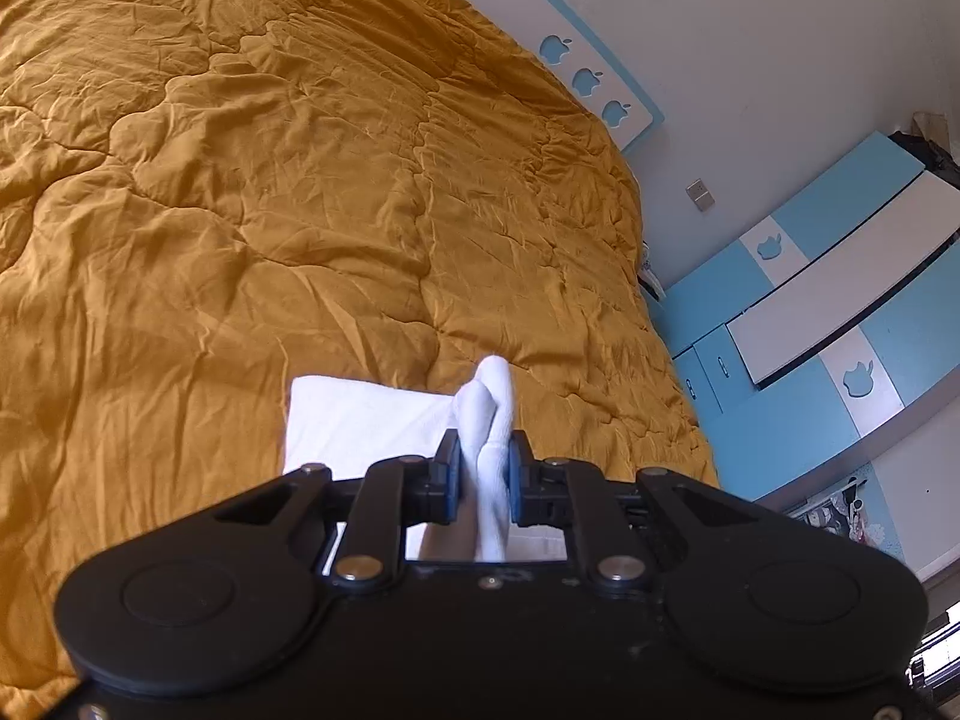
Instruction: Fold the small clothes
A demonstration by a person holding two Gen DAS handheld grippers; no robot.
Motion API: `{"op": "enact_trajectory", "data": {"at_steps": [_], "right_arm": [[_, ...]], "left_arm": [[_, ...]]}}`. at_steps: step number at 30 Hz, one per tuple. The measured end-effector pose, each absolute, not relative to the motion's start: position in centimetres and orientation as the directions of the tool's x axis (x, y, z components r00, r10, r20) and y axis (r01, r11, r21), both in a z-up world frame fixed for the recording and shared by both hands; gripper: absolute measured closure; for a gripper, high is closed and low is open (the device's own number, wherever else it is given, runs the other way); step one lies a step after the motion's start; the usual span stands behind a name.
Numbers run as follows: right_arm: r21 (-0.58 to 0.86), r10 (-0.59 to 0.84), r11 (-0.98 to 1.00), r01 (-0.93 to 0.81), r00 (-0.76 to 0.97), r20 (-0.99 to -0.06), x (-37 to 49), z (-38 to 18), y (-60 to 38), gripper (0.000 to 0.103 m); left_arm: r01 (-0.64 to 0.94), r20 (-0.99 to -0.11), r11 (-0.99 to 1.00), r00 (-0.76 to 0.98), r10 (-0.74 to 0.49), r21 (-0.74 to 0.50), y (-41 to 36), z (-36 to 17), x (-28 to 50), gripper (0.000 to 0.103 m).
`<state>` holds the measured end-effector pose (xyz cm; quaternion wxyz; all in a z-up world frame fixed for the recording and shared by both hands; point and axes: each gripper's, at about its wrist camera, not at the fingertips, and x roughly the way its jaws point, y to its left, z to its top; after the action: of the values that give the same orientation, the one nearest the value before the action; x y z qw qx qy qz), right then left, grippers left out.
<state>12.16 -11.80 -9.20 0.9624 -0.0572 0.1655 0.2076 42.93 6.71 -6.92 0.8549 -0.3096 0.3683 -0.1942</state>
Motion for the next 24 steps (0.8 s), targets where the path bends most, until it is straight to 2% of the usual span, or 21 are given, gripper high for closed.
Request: {"op": "enact_trajectory", "data": {"at_steps": [14,24], "right_arm": [[0.078,0.235,0.972,-0.222,0.925,-0.297,11.6,-9.6,-22.6,0.098],[0.179,0.124,0.981,-0.069,0.939,-0.32,11.5,-12.1,-30.7,0.098]], "left_arm": [[0.132,-0.54,0.77,0.638,-0.548,-0.625,-7.4,-7.2,45.2,0.091],[0.174,-0.575,0.786,0.592,-0.565,-0.593,-17.1,-9.3,45.7,0.091]]}}
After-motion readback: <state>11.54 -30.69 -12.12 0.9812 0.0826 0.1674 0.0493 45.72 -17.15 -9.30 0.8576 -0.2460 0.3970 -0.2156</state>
